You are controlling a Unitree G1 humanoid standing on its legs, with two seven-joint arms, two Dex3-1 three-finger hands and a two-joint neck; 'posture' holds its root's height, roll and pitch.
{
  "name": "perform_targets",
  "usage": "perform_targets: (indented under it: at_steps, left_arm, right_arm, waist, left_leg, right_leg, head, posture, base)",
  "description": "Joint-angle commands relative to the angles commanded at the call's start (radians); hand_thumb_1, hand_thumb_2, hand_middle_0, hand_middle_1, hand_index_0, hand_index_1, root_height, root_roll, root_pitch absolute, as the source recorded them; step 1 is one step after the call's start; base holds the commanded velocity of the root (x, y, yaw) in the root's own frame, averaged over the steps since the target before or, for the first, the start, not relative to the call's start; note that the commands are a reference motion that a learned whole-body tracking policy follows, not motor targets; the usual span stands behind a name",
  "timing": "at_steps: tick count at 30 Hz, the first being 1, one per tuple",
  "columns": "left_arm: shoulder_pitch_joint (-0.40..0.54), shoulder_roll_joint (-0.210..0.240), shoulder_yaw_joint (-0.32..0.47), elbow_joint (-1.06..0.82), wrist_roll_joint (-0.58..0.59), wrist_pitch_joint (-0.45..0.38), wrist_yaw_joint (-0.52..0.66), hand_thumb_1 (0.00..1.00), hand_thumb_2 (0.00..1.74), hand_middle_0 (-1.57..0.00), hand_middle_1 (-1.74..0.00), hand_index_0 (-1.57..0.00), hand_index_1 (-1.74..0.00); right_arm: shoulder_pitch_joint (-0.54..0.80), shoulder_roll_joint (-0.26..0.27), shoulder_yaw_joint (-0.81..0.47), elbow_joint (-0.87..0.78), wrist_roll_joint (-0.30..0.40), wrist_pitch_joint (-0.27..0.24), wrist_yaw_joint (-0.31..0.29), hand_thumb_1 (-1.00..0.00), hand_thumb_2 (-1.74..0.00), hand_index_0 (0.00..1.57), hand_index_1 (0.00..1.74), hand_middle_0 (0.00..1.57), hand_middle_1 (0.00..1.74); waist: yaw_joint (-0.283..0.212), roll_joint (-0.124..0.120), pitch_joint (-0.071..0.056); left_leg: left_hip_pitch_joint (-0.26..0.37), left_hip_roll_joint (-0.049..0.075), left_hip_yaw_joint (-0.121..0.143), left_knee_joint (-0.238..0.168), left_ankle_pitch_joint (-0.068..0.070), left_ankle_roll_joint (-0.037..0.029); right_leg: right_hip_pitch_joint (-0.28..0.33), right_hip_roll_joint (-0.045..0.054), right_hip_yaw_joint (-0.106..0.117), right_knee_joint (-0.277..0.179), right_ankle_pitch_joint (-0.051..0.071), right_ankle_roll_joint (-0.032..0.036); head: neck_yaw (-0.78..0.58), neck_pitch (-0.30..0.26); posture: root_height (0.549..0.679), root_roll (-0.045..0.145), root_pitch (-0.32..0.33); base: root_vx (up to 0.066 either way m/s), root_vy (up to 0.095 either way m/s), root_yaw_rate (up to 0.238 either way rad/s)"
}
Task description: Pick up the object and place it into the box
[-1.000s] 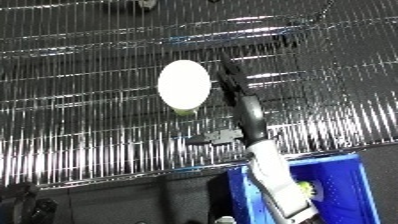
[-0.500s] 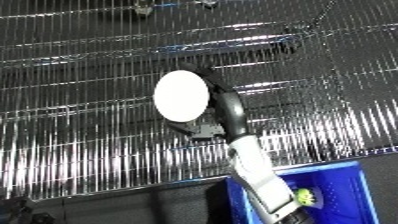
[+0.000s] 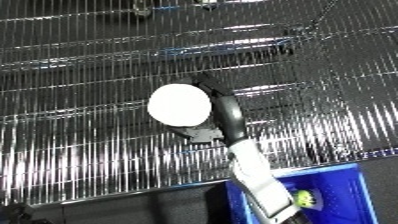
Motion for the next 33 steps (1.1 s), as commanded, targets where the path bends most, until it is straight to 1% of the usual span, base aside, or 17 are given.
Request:
perform_targets:
  at_steps: [6,7,8,9,11,13,14,17,18,19,20,21,23,25,29,32,33]
  left_arm:
    - [0.033,0.004,0.023,-0.009,0.003,-0.014,-0.007,1.00,1.74,-1.57,-1.74,-1.57,-1.74]
    - [0.048,0.004,0.037,-0.013,0.007,-0.016,-0.010,1.00,1.74,-1.57,-1.74,-1.57,-1.74]
    - [0.048,0.004,0.037,-0.013,0.007,-0.016,-0.010,1.00,1.74,-1.57,-1.74,-1.57,-1.74]
    - [0.063,0.003,0.052,-0.018,0.012,-0.017,-0.013,1.00,1.74,-1.57,-1.74,-1.57,-1.74]
    - [0.070,0.003,0.060,-0.019,0.013,-0.018,-0.015,1.00,1.74,-1.57,-1.74,-1.57,-1.74]
    - [0.083,0.004,0.077,-0.022,0.016,-0.021,-0.019,1.00,1.74,-1.57,-1.74,-1.57,-1.74]
    - [0.096,0.005,0.094,-0.023,0.018,-0.023,-0.021,1.00,1.74,-1.57,-1.74,-1.57,-1.74]
    - [0.107,0.006,0.112,-0.026,0.021,-0.023,-0.024,1.00,1.74,-1.57,-1.74,-1.57,-1.74]
    - [0.120,0.007,0.131,-0.031,0.025,-0.021,-0.030,1.00,1.74,-1.57,-1.74,-1.57,-1.74]
    - [0.120,0.007,0.131,-0.031,0.025,-0.021,-0.030,1.00,1.74,-1.57,-1.74,-1.57,-1.74]
    - [0.137,0.012,0.151,-0.038,0.028,-0.018,-0.037,1.00,1.74,-1.57,-1.74,-1.57,-1.74]
    - [0.137,0.012,0.151,-0.038,0.028,-0.018,-0.037,1.00,1.74,-1.57,-1.74,-1.57,-1.74]
    - [0.168,0.018,0.177,-0.052,0.030,-0.014,-0.043,1.00,1.74,-1.57,-1.74,-1.57,-1.74]
    - [0.177,0.019,0.184,-0.055,0.030,-0.014,-0.044,1.00,1.74,-1.57,-1.74,-1.57,-1.74]
    - [0.210,0.023,0.211,-0.064,0.028,-0.016,-0.047,1.00,1.74,-1.57,-1.74,-1.57,-1.74]
    - [0.232,0.027,0.232,-0.068,0.028,-0.020,-0.051,1.00,1.74,-1.57,-1.74,-1.57,-1.74]
    - [0.245,0.030,0.244,-0.069,0.027,-0.026,-0.053,1.00,1.74,-1.57,-1.74,-1.57,-1.74]
  right_arm:
    - [0.080,0.000,-0.045,-0.115,-0.042,-0.013,-0.023,-0.85,-1.48,1.33,1.48,1.33,1.48]
    - [0.119,0.002,-0.063,-0.175,-0.066,-0.014,-0.036,-0.85,-1.48,1.33,1.48,1.33,1.48]
    - [0.119,0.002,-0.063,-0.175,-0.066,-0.014,-0.036,-0.85,-1.48,1.33,1.48,1.33,1.48]
    - [0.163,0.005,-0.084,-0.235,-0.082,-0.020,-0.043,-0.85,-1.48,1.33,1.48,1.33,1.48]
    - [0.186,0.007,-0.094,-0.262,-0.088,-0.024,-0.047,-0.85,-1.48,1.33,1.48,1.33,1.48]
    - [0.236,0.016,-0.117,-0.318,-0.094,-0.039,-0.054,-0.85,-1.48,1.33,1.48,1.33,1.48]
    - [0.290,0.030,-0.141,-0.371,-0.097,-0.054,-0.064,-0.85,-1.48,1.33,1.48,1.33,1.48]
    - [0.343,0.040,-0.166,-0.414,-0.097,-0.062,-0.070,-0.85,-1.48,1.33,1.48,1.33,1.48]
    - [0.396,0.041,-0.193,-0.448,-0.094,-0.061,-0.075,-0.85,-1.48,1.33,1.48,1.33,1.48]
    - [0.396,0.041,-0.193,-0.448,-0.094,-0.061,-0.075,-0.85,-1.48,1.33,1.48,1.33,1.48]
    - [0.453,0.037,-0.220,-0.479,-0.088,-0.060,-0.082,-0.85,-1.48,1.33,1.48,1.33,1.48]
    - [0.453,0.037,-0.220,-0.479,-0.088,-0.060,-0.082,-0.85,-1.48,1.33,1.48,1.33,1.48]
    - [0.538,0.028,-0.257,-0.524,-0.073,-0.073,-0.094,-0.85,-1.48,1.33,1.48,1.33,1.48]
    - [0.563,0.025,-0.269,-0.535,-0.067,-0.079,-0.097,-0.85,-1.48,1.33,1.48,1.33,1.48]
    - [0.662,0.022,-0.314,-0.566,-0.056,-0.124,-0.125,-0.85,-1.48,1.33,1.48,1.33,1.48]
    - [0.727,0.025,-0.346,-0.581,-0.054,-0.166,-0.159,-0.85,-1.48,1.33,1.48,1.33,1.48]
    - [0.764,0.031,-0.368,-0.587,-0.052,-0.209,-0.187,-0.85,-1.48,1.33,1.48,1.33,1.48]
  waist:
    - [-0.019,-0.011,0.000]
    - [-0.029,-0.017,0.000]
    - [-0.029,-0.017,0.000]
    - [-0.039,-0.023,0.000]
    - [-0.044,-0.026,0.000]
    - [-0.056,-0.033,0.000]
    - [-0.068,-0.040,0.000]
    - [-0.079,-0.046,0.000]
    - [-0.089,-0.052,0.000]
    - [-0.089,-0.052,0.000]
    - [-0.098,-0.057,-0.002]
    - [-0.098,-0.057,-0.002]
    - [-0.112,-0.065,-0.010]
    - [-0.117,-0.067,-0.014]
    - [-0.137,-0.072,-0.028]
    - [-0.154,-0.073,-0.035]
    - [-0.166,-0.073,-0.038]
  left_leg:
    - [0.045,0.007,-0.002,-0.045,0.010,-0.0042]
    - [0.066,0.012,-0.002,-0.065,0.014,-0.0072]
    - [0.066,0.012,-0.002,-0.065,0.014,-0.0072]
    - [0.087,0.019,0.000,-0.087,0.019,-0.0104]
    - [0.096,0.022,0.001,-0.096,0.021,-0.0120]
    - [0.115,0.028,0.004,-0.115,0.026,-0.0152]
    - [0.134,0.034,0.007,-0.134,0.031,-0.0183]
    - [0.153,0.040,0.009,-0.153,0.037,-0.0205]
    - [0.170,0.047,0.012,-0.169,0.042,-0.0223]
    - [0.170,0.047,0.012,-0.169,0.042,-0.0223]
    - [0.188,0.055,0.015,-0.184,0.045,-0.0238]
    - [0.188,0.055,0.015,-0.184,0.045,-0.0238]
    - [0.208,0.066,0.022,-0.204,0.048,-0.0242]
    - [0.213,0.068,0.024,-0.209,0.048,-0.0238]
    - [0.232,0.078,0.033,-0.231,0.050,-0.0226]
    - [0.250,0.084,0.041,-0.256,0.057,-0.0226]
    - [0.260,0.086,0.047,-0.270,0.060,-0.0227]
  right_leg:
    - [0.039,0.0088,0.009,-0.036,0.011,0.0059]
    - [0.058,0.0112,0.012,-0.053,0.016,0.0078]
    - [0.058,0.0112,0.012,-0.053,0.016,0.0078]
    - [0.077,0.0130,0.015,-0.072,0.021,0.0094]
    - [0.085,0.0141,0.016,-0.080,0.024,0.0102]
    - [0.104,0.0178,0.020,-0.097,0.030,0.0120]
    - [0.123,0.0218,0.024,-0.115,0.034,0.0143]
    - [0.144,0.0247,0.028,-0.132,0.039,0.0169]
    - [0.164,0.0270,0.031,-0.150,0.043,0.0194]
    - [0.164,0.0270,0.031,-0.150,0.043,0.0194]
    - [0.183,0.0299,0.034,-0.168,0.048,0.0218]
    - [0.183,0.0299,0.034,-0.168,0.048,0.0218]
    - [0.206,0.0341,0.039,-0.192,0.053,0.0255]
    - [0.212,0.0353,0.041,-0.198,0.054,0.0267]
    - [0.235,0.0422,0.052,-0.227,0.060,0.0321]
    - [0.253,0.0487,0.062,-0.252,0.066,0.0350]
    - [0.264,0.0532,0.069,-0.269,0.070,0.0362]
  head:
    - [-0.009,-0.001]
    - [-0.020,-0.008]
    - [-0.020,-0.008]
    - [-0.029,-0.014]
    - [-0.040,-0.019]
    - [-0.059,-0.024]
    - [-0.070,-0.028]
    - [-0.070,-0.039]
    - [-0.060,-0.048]
    - [-0.060,-0.048]
    - [-0.046,-0.052]
    - [-0.046,-0.052]
    - [-0.026,-0.052]
    - [-0.022,-0.053]
    - [0.011,-0.061]
    - [0.029,-0.062]
    - [0.051,-0.067]
  posture:
    - [0.586,0.058,0.089]
    - [0.590,0.057,0.085]
    - [0.590,0.057,0.085]
    - [0.594,0.057,0.081]
    - [0.595,0.057,0.079]
    - [0.599,0.056,0.075]
    - [0.602,0.055,0.070]
    - [0.605,0.055,0.065]
    - [0.607,0.054,0.060]
    - [0.607,0.054,0.060]
    - [0.610,0.053,0.057]
    - [0.610,0.053,0.057]
    - [0.615,0.050,0.056]
    - [0.616,0.050,0.056]
    - [0.621,0.049,0.058]
    - [0.625,0.049,0.060]
    - [0.627,0.051,0.061]
  base:
    - [-0.044,-0.027,-0.116]
    - [-0.041,-0.027,-0.149]
    - [-0.041,-0.027,-0.149]
    - [-0.043,-0.030,-0.144]
    - [-0.042,-0.030,-0.146]
    - [-0.044,-0.037,-0.162]
    - [-0.040,-0.042,-0.185]
    - [-0.032,-0.039,-0.174]
    - [-0.029,-0.036,-0.180]
    - [-0.029,-0.036,-0.180]
    - [-0.035,-0.041,-0.206]
    - [-0.035,-0.041,-0.206]
    - [-0.038,-0.040,-0.225]
    - [-0.034,-0.032,-0.213]
    - [-0.044,-0.029,-0.240]
    - [-0.046,-0.016,-0.244]
    - [-0.054,0.002,-0.247]
